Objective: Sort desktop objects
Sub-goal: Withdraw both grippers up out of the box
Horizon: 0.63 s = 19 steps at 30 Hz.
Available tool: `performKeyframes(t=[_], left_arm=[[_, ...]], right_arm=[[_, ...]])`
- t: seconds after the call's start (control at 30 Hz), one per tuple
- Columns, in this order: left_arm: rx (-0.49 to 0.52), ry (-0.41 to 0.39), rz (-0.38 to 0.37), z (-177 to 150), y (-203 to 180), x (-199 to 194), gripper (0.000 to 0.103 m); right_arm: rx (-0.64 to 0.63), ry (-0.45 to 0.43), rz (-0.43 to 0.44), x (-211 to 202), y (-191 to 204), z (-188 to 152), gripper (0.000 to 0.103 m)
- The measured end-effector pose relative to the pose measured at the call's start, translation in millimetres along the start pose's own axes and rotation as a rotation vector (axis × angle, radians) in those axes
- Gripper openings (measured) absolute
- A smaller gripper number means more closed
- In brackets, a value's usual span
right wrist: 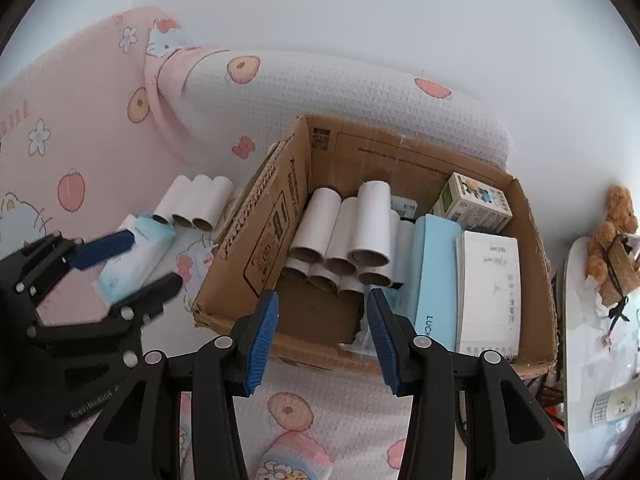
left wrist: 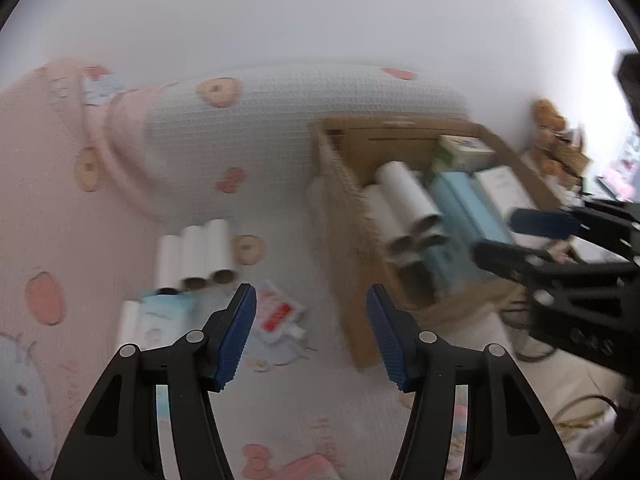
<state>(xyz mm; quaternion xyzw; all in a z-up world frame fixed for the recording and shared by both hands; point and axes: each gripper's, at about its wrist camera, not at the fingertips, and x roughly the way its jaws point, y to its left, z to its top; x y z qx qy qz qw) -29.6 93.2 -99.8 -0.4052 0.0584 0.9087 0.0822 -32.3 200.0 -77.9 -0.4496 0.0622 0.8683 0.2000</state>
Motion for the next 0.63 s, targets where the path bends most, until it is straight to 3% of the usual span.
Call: performKeyframes(t=[0.1,0.27,0.37,0.63], left_arm=[[-0.031,0.029,0.095,0.1,11.8,3.4,0.062],[-0.11,0.078,0.067,-2.2,31.0,7.7,0.062],[-0.106,0.066,0.094,-2.8,31.4,5.0,0.062],[-0.065,0.037,0.042,1.7,22.5,0.2,0.062]], right_arm=[[-0.031,0.01,-0.002,0.4,7.7,-2.7,0.042],[-0.092,0.013,-0.024,-0.3,20.8,-5.8,0.043],[-0.117,0.004,-0.037,-2.9,25.4,-7.2,0.043],[-0.132,-0.011,-0.055,-8.3,26.5,-8.7,0.043]])
